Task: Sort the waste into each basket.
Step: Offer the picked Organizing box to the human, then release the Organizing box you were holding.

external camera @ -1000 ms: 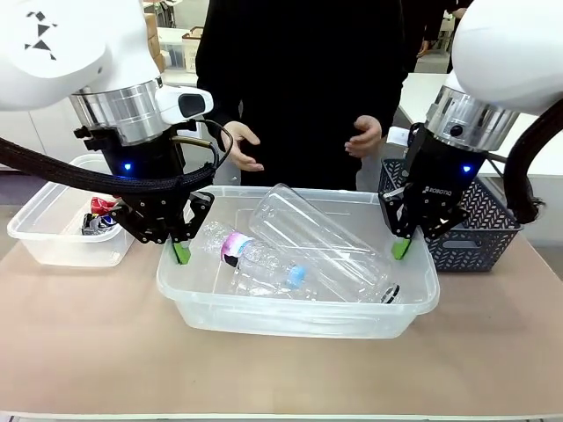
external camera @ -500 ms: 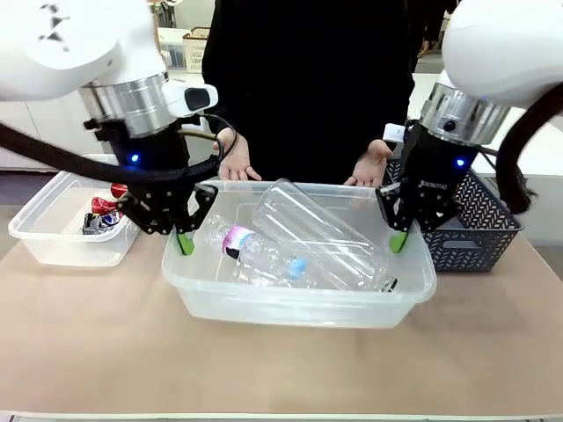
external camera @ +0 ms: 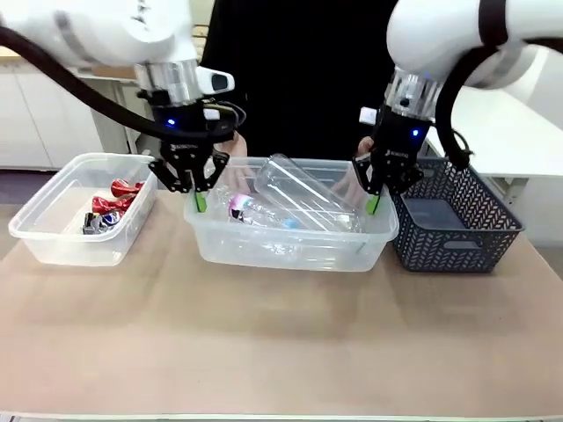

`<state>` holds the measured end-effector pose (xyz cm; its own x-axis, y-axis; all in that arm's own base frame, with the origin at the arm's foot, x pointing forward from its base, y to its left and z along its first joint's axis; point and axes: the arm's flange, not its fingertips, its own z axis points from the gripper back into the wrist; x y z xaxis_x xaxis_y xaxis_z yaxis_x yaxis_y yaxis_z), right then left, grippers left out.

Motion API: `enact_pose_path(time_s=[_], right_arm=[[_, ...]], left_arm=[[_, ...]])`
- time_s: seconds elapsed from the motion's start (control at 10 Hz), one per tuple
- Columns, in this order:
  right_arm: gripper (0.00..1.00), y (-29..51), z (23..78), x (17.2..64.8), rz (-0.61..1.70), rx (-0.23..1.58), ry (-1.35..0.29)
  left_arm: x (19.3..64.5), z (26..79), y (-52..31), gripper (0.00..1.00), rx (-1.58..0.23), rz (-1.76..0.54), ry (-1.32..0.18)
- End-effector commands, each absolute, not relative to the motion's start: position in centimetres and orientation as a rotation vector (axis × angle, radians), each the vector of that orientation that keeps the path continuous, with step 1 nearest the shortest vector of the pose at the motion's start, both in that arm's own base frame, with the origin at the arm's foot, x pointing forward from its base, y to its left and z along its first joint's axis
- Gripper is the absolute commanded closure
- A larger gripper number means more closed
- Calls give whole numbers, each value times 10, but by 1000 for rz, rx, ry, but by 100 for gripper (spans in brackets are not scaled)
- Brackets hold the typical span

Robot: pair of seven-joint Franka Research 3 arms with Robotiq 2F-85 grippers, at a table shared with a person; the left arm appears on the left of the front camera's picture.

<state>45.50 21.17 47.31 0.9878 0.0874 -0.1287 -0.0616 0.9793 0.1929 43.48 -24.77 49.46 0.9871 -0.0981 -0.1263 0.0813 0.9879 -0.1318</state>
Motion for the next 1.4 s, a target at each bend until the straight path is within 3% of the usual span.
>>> enact_pose_path(time_s=[0.0,1.3], right_arm=[[97,222,478,458,111,235,142],[97,206,465,465,61,193,149]], left_arm=[[445,499,-265,95,-193,-89,121],[451,487,-251,95,-144,-83,152]])
